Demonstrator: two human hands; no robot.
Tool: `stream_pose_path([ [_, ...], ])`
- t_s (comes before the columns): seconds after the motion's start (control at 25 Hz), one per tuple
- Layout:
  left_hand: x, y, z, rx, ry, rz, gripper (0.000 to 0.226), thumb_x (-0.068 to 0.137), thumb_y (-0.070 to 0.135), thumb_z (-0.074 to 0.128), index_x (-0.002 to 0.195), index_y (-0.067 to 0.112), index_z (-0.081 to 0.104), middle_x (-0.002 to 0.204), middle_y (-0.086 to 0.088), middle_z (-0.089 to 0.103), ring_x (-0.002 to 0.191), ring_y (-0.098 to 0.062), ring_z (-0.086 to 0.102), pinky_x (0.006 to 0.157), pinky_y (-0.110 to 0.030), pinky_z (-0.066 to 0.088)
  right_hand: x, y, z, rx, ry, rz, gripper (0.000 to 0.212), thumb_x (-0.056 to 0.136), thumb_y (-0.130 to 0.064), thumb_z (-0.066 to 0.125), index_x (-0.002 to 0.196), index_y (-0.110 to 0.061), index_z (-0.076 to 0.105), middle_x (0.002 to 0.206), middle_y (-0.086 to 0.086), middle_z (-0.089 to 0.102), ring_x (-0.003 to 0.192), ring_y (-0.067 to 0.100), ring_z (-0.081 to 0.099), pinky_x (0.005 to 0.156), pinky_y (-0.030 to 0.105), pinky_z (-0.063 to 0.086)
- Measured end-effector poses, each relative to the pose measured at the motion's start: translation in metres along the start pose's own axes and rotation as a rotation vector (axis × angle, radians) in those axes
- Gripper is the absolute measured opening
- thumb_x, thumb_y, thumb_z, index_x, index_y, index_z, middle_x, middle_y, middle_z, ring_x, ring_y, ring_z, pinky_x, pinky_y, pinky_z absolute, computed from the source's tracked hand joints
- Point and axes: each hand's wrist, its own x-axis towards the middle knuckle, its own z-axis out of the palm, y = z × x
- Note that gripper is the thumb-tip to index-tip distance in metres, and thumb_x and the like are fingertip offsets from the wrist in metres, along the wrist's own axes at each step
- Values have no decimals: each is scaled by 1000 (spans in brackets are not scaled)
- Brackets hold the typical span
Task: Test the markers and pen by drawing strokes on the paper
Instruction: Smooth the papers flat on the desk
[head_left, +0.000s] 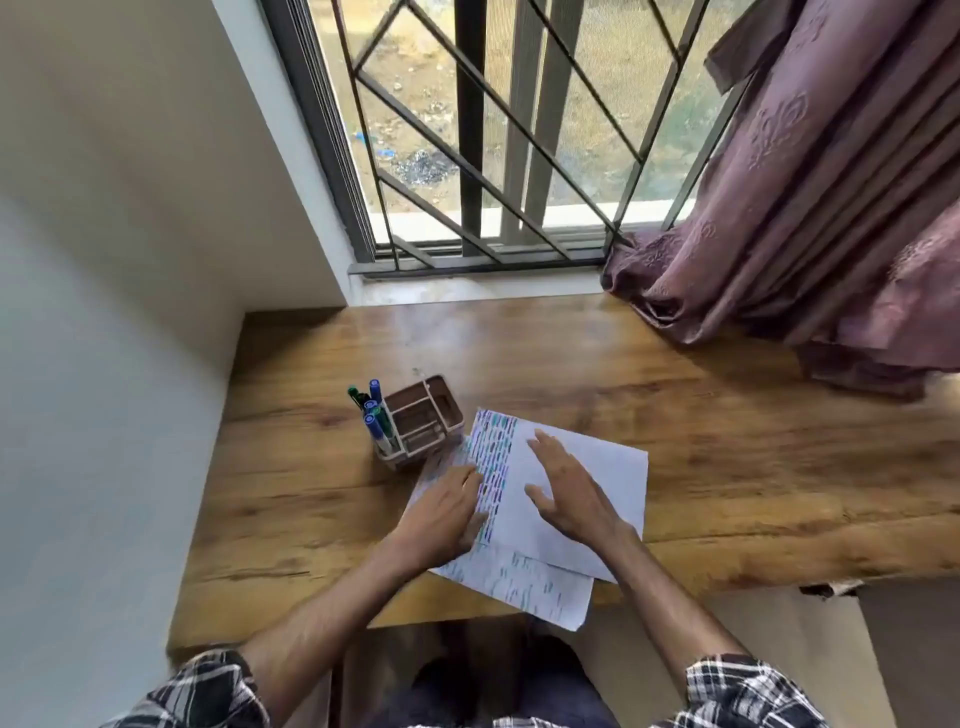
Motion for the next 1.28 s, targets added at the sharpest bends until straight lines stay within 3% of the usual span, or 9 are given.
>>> stream_pose_path([
  [0.08,-8,-8,25,-14,18,-46,70,101,50,37,147,-3,42,155,-22,41,145,-36,39,119,-46,34,1,10,20,-106,-24,-62,80,100,-46,58,165,-15,20,175,4,7,162,22,5,130,48,12],
  [0.16,-18,-14,53,10,59,-67,76,104,54,36,156,-2,31,166,-21,21,155,-33,20,123,-47,26,-1,17,44,-250,-65,-96,89,98,-67,42,166,-19,11,175,0,-6,161,21,-9,129,47,-1],
  [0.32,-9,-14,85,-51,188,-46,73,104,41,49,159,1,23,169,-18,8,158,-31,7,124,-51,20,1,37,77,-364,0,-166,89,100,-71,30,166,-23,-5,174,0,-14,161,20,-15,129,53,-6],
  [0.52,6,-14,94,-80,287,-74,73,101,37,57,158,5,26,170,-14,10,158,-29,9,125,-50,21,24,56,71,-374,94,-235,88,100,-68,35,166,-19,2,176,3,-3,162,20,-4,129,54,4],
  [0.72,30,-19,96,-112,325,-143,70,102,44,52,159,13,25,171,-6,7,158,-21,9,127,-39,14,53,69,61,-376,127,-248,87,100,-66,35,166,-17,8,175,3,3,162,19,2,128,55,9],
  [0.92,61,-27,92,-53,396,-170,60,100,48,47,149,13,42,165,-8,26,147,-26,34,118,-39,27,59,72,63,-408,186,-281,85,100,-66,35,165,-15,17,174,5,12,161,20,10,127,57,15],
  [1.04,71,-28,88,-50,445,-172,50,99,43,50,140,15,49,160,-6,34,137,-23,41,113,-36,29,60,72,62,-401,177,-278,86,100,-67,32,166,-16,14,175,3,9,162,18,7,128,56,12],
  [1.28,73,-29,97,-13,474,-174,48,98,45,45,138,20,50,153,0,42,133,-19,38,111,-37,28,59,72,64,-420,150,-271,86,99,-69,25,167,-19,6,175,-1,0,162,14,-1,129,54,6],
])
